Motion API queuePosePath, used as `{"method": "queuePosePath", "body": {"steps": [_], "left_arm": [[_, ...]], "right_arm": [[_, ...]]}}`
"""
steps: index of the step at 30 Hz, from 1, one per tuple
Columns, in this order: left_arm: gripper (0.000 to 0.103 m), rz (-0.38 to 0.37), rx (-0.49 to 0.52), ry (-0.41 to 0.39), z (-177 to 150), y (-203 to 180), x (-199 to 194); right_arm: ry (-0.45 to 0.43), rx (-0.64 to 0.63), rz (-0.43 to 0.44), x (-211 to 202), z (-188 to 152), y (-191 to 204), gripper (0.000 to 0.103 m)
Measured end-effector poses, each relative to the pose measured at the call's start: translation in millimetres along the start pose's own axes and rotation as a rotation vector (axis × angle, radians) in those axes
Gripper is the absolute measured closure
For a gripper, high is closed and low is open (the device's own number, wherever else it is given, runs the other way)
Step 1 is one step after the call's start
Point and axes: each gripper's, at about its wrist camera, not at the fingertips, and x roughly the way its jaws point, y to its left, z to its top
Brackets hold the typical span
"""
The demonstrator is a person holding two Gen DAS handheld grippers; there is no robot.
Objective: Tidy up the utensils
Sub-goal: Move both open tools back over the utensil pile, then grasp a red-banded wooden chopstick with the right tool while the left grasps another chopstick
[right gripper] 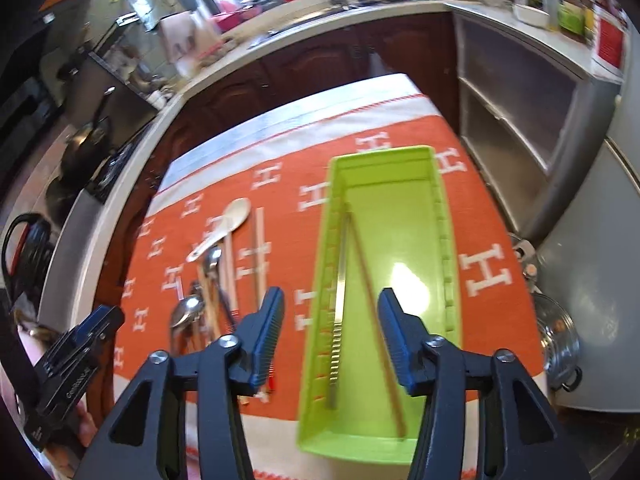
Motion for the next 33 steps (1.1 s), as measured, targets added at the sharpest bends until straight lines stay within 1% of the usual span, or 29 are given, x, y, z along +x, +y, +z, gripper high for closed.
{"method": "queuePosePath", "body": {"steps": [4, 6, 8, 10, 12, 14, 16, 18, 19, 20, 21, 23, 27, 33], "left_arm": [[0.067, -0.018, -0.008, -0.011, 5, 3, -7], [0.064, -0.023, -0.008, -0.023, 8, 2, -11], [0.058, -0.029, -0.007, -0.033, 12, 2, -12], [0.056, -0.037, -0.005, -0.046, 16, 1, -12], [0.055, -0.047, -0.003, -0.047, 20, -1, -8], [0.055, -0.055, -0.007, -0.046, 24, -1, -3], [0.055, -0.054, -0.01, -0.041, 27, -1, 6], [0.055, -0.05, -0.015, -0.031, 29, 1, 15], [0.055, -0.049, -0.02, -0.025, 30, 2, 21], [0.055, -0.049, -0.024, -0.02, 31, 4, 26], [0.055, -0.048, -0.028, -0.012, 31, 6, 33], [0.055, -0.044, -0.041, 0.008, 31, 12, 45], [0.055, -0.046, -0.071, 0.044, 29, 25, 66], [0.055, -0.047, -0.105, 0.077, 25, 42, 86]], "right_arm": [[-0.025, -0.058, 0.02, -4, -8, 34, 0.051], [-0.062, -0.082, 0.04, -4, -7, 48, 0.051], [-0.086, -0.12, 0.05, -5, -7, 62, 0.049], [-0.076, -0.163, 0.03, 0, -5, 78, 0.049], [-0.057, -0.18, 0.033, 8, -1, 85, 0.049], [-0.01, -0.18, 0.024, 23, 5, 89, 0.049], [0.05, -0.175, -0.005, 43, 10, 93, 0.05], [0.088, -0.188, -0.008, 63, 14, 92, 0.057], [0.114, -0.193, -0.012, 74, 16, 93, 0.065], [0.133, -0.196, -0.016, 82, 17, 94, 0.071], [0.157, -0.202, -0.018, 93, 19, 95, 0.071], [0.193, -0.211, -0.023, 112, 22, 96, 0.079], [0.244, -0.237, -0.04, 142, 26, 103, 0.083], [0.31, -0.239, -0.056, 173, 28, 107, 0.09]]}}
